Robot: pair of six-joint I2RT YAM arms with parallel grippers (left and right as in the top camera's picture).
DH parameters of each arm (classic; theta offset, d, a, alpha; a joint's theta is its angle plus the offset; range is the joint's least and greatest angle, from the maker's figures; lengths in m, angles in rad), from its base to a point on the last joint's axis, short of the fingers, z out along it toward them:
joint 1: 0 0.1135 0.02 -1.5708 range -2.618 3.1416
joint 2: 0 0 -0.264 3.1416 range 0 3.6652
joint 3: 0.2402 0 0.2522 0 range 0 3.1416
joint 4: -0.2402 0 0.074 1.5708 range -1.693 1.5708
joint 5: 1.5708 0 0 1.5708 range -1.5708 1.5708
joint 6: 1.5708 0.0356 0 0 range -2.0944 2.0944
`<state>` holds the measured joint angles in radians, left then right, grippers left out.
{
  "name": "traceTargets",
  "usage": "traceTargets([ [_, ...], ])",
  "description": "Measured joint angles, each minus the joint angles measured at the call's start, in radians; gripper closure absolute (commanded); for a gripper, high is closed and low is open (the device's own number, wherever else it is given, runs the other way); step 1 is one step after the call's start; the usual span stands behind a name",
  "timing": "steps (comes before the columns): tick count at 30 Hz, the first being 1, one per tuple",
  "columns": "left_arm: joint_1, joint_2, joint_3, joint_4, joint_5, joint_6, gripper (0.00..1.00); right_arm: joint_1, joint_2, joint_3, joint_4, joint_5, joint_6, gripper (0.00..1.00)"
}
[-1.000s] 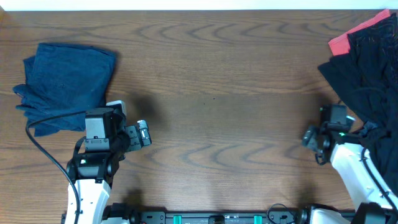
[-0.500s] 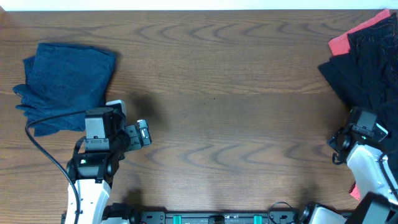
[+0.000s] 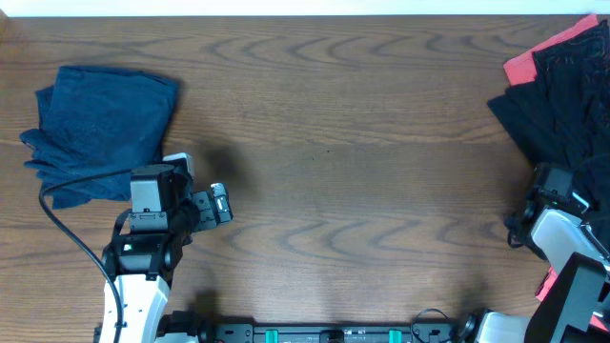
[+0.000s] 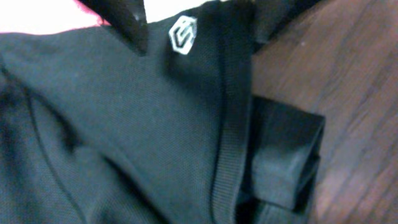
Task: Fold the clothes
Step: 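Reach the right gripper into the black garment pile and grasp a shirt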
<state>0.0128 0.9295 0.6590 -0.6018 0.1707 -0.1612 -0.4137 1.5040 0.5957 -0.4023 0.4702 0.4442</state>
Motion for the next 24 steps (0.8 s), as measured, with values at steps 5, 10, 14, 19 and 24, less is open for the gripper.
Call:
traceTargets([
  [5, 0.0, 0.0, 0.0, 0.0, 0.003, 0.0, 0.02, 0.0, 0.013, -0.002, 0.0, -0.006, 0.009, 0.99],
  [10, 0.0, 0.0, 0.0, 0.012, 0.003, 0.0, 0.02, 0.0, -0.007, -0.001, -0.037, -0.041, 0.011, 0.99],
  [14, 0.0, 0.0, 0.0, 0.035, 0.003, 0.0, 0.02, 0.0, -0.083, 0.019, -0.146, -0.125, 0.01, 0.99],
  [19, 0.0, 0.0, 0.0, 0.039, 0.003, 0.0, 0.02, 0.012, -0.244, 0.181, -0.243, -0.273, -0.067, 0.99],
  [24, 0.0, 0.0, 0.0, 0.041, 0.003, 0.0, 0.02, 0.131, -0.359, 0.367, -0.234, -0.563, -0.207, 0.99],
])
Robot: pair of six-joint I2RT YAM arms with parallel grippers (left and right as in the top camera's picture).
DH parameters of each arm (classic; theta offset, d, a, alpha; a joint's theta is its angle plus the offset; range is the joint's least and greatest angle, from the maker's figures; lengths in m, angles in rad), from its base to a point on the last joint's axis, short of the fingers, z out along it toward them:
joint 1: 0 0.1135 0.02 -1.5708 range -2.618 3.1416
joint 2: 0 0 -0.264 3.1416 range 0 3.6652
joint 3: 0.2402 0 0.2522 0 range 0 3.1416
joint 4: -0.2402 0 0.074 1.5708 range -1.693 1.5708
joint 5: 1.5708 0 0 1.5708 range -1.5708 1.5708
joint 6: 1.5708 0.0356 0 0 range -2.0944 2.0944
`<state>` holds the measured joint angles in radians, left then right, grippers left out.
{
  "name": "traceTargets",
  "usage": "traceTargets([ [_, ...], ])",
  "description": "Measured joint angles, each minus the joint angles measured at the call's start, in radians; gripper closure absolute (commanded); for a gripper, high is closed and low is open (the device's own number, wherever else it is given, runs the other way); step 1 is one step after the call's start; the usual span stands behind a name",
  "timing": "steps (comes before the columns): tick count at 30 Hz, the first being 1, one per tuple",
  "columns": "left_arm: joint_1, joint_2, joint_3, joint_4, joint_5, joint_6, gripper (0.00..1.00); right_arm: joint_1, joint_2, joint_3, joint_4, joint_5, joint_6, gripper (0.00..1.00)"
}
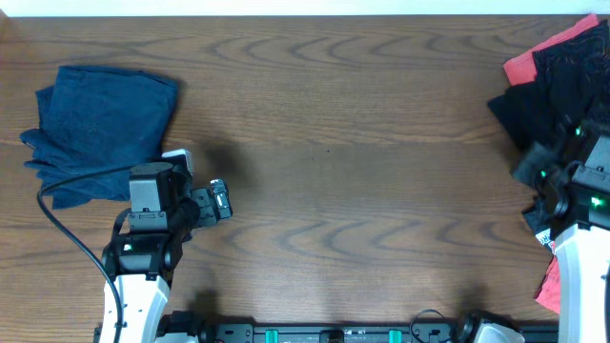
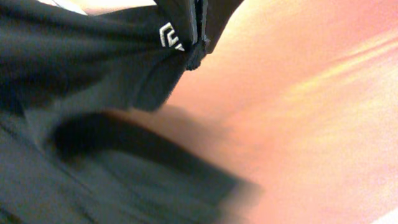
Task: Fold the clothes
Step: 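Reach the right gripper into the black garment pile and grasp a shirt, then drag the black shirt leftward onto the table center with the right gripper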
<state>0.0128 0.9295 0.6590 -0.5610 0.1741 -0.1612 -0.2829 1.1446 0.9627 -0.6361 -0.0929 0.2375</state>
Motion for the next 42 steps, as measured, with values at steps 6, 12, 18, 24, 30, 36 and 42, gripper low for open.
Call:
traceTargets([
  [6, 0.0, 0.0, 0.0, 0.005, 0.0, 0.0, 0.02, 0.323, 0.012, 0.049, 0.135, -0.229, -0.067, 0.99],
  [12, 0.0, 0.0, 0.0, 0.008, 0.001, 0.0, 0.02, 0.62, 0.164, 0.05, 0.406, -0.239, -0.04, 0.98],
  [18, 0.0, 0.0, 0.002, 0.009, 0.003, 0.0, 0.02, 0.776, 0.397, 0.05, 0.666, -0.203, -0.028, 0.96],
  [24, 0.0, 0.0, 0.004, 0.02, 0.003, -0.005, 0.02, 0.805, 0.568, 0.05, 0.869, -0.071, -0.018, 0.02],
  [30, 0.0, 0.0, 0.004, 0.061, 0.004, -0.012, 0.02, 0.76, 0.538, 0.05, 0.846, -0.011, -0.017, 0.01],
  [36, 0.0, 0.016, 0.006, 0.226, 0.117, -0.024, 0.02, 0.629, 0.327, 0.051, 0.489, 0.152, 0.034, 0.01],
  [42, -0.037, 0.154, 0.009, 0.401, 0.192, -0.089, 0.02, 0.488, 0.153, 0.053, 0.184, 0.231, 0.056, 0.01],
])
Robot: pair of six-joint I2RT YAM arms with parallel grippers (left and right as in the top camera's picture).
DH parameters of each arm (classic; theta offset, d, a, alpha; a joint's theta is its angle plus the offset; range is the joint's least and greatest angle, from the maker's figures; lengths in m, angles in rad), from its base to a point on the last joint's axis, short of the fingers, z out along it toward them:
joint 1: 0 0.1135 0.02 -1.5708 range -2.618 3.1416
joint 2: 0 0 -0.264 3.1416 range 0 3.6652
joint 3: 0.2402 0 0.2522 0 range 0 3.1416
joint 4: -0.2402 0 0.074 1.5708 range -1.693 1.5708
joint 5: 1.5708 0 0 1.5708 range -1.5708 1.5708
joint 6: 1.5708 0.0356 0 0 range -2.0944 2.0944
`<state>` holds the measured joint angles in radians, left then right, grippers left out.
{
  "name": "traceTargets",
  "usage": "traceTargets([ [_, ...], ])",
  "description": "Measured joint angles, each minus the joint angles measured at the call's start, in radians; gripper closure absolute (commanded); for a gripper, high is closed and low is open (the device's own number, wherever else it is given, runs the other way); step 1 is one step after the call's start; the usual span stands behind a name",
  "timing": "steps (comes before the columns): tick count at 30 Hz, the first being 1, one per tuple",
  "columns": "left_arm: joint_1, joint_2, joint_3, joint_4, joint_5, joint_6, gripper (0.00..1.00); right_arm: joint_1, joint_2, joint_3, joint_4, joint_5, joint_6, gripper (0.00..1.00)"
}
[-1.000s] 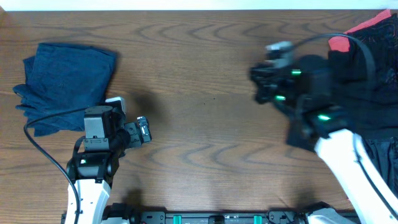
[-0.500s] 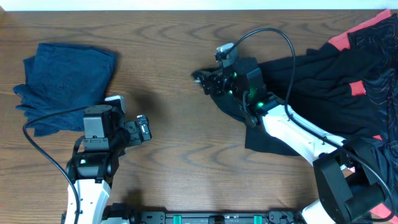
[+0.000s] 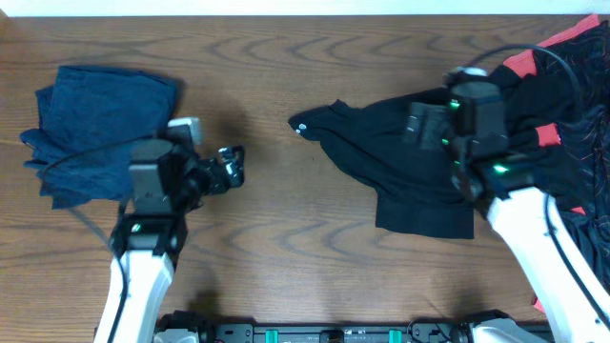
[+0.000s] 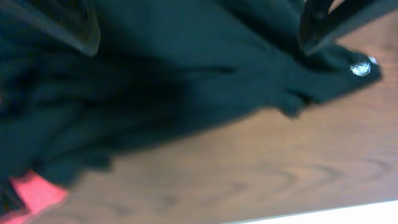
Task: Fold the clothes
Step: 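Drag the black shirt leftward onto the table center with the right gripper, then grasp the shirt's far edge with the left gripper and pull it left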
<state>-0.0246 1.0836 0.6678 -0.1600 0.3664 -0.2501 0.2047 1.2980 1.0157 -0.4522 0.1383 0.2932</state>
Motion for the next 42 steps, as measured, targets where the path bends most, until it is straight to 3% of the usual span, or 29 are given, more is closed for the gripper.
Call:
traceTargets([
  [6, -0.133, 0.245, 0.003, 0.282, 0.028, -0.117, 0.01, -0.079, -0.071, 0.0, -0.116, 0.017, 0.011, 0.01],
  [14, -0.319, 0.568, 0.009, 0.714, 0.039, -0.276, 0.09, -0.091, -0.102, 0.0, -0.165, 0.019, 0.011, 0.01],
  [23, -0.411, 0.842, 0.012, 1.018, 0.0, -0.455, 0.15, -0.091, -0.103, 0.0, -0.206, 0.019, 0.011, 0.01],
  [29, -0.423, 0.909, 0.018, 1.099, -0.03, -0.492, 0.2, -0.091, -0.103, 0.0, -0.209, 0.019, 0.011, 0.01],
  [36, -0.447, 0.954, 0.097, 1.064, -0.052, -0.51, 0.27, -0.091, -0.103, 0.0, -0.213, 0.019, 0.011, 0.01],
  [38, -0.454, 0.958, 0.131, 1.017, -0.054, -0.512, 0.4, -0.091, -0.103, 0.0, -0.216, 0.019, 0.011, 0.01],
  [41, -0.459, 0.958, 0.168, 0.958, -0.059, -0.513, 0.86, -0.091, -0.103, 0.0, -0.223, 0.019, 0.011, 0.01],
  [42, -0.459, 0.958, 0.173, 0.951, -0.057, -0.511, 0.94, -0.091, -0.103, 0.0, -0.225, 0.019, 0.011, 0.01],
])
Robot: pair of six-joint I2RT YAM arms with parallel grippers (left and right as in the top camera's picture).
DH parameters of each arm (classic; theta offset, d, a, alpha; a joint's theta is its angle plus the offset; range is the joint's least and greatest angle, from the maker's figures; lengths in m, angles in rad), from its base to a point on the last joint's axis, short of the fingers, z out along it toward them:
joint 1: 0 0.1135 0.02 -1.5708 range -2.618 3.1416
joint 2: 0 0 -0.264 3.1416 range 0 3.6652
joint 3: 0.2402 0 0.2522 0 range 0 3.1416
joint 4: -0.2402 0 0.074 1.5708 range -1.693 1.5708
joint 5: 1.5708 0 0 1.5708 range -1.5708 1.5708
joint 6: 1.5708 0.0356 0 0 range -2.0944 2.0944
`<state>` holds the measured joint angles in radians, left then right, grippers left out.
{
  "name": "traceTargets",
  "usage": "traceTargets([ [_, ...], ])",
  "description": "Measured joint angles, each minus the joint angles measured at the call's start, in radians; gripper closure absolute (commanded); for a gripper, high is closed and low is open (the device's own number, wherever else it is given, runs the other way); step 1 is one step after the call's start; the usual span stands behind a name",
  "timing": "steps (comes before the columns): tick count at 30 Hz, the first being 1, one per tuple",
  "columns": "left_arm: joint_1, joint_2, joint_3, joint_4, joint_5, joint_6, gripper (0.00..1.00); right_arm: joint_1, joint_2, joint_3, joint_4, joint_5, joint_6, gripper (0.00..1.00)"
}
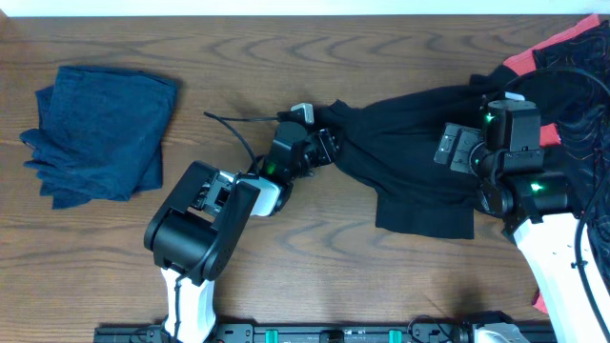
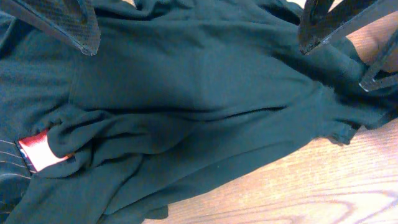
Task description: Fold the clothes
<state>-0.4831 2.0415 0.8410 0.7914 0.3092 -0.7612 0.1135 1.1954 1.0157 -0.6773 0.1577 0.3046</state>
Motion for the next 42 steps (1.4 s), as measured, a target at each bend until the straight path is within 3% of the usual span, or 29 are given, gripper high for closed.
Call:
traceTargets([
  [5, 0.004, -0.002, 0.013, -0.069, 0.007, 0.017, 0.94, 0.0, 0.0, 0.0, -0.001, 0.001, 0.0, 0.01],
  [11, 0.058, -0.105, 0.017, -0.369, 0.022, 0.175, 0.94, 0.0, 0.0, 0.0, -0.005, 0.009, 0.0, 0.01],
  [18, 0.359, -0.307, 0.049, -0.494, -0.01, 0.371, 0.94, -0.012, 0.0, 0.0, -0.007, 0.014, 0.0, 0.01],
  [19, 0.409, -0.32, 0.072, -0.51, -0.013, 0.383, 0.75, -0.012, 0.0, 0.0, -0.007, 0.015, 0.0, 0.01],
  [21, 0.491, -0.328, 0.129, -0.547, 0.001, 0.406, 0.02, -0.012, 0.0, 0.0, -0.008, 0.015, 0.0, 0.01],
  [26, 0.552, -0.34, 0.212, -0.743, 0.098, 0.426, 0.02, -0.012, 0.0, 0.0, -0.014, 0.016, 0.0, 0.01],
  [32, 0.495, -0.341, 0.208, -1.315, 0.235, 0.443, 0.02, -0.012, 0.0, 0.0, -0.029, 0.016, -0.001, 0.01],
  [35, 0.471, -0.341, 0.205, -1.503, 0.267, 0.446, 0.02, -0.012, 0.0, 0.0, -0.029, 0.019, 0.0, 0.01],
  [38, 0.46, -0.341, 0.205, -1.589, 0.284, 0.449, 0.02, -0.012, 0.0, 0.0, -0.024, 0.019, -0.001, 0.01],
  [42, 0.428, -0.341, 0.205, -1.595, 0.291, 0.448, 0.01, -0.012, 0.0, 0.0, -0.023, 0.019, 0.0, 0.01],
])
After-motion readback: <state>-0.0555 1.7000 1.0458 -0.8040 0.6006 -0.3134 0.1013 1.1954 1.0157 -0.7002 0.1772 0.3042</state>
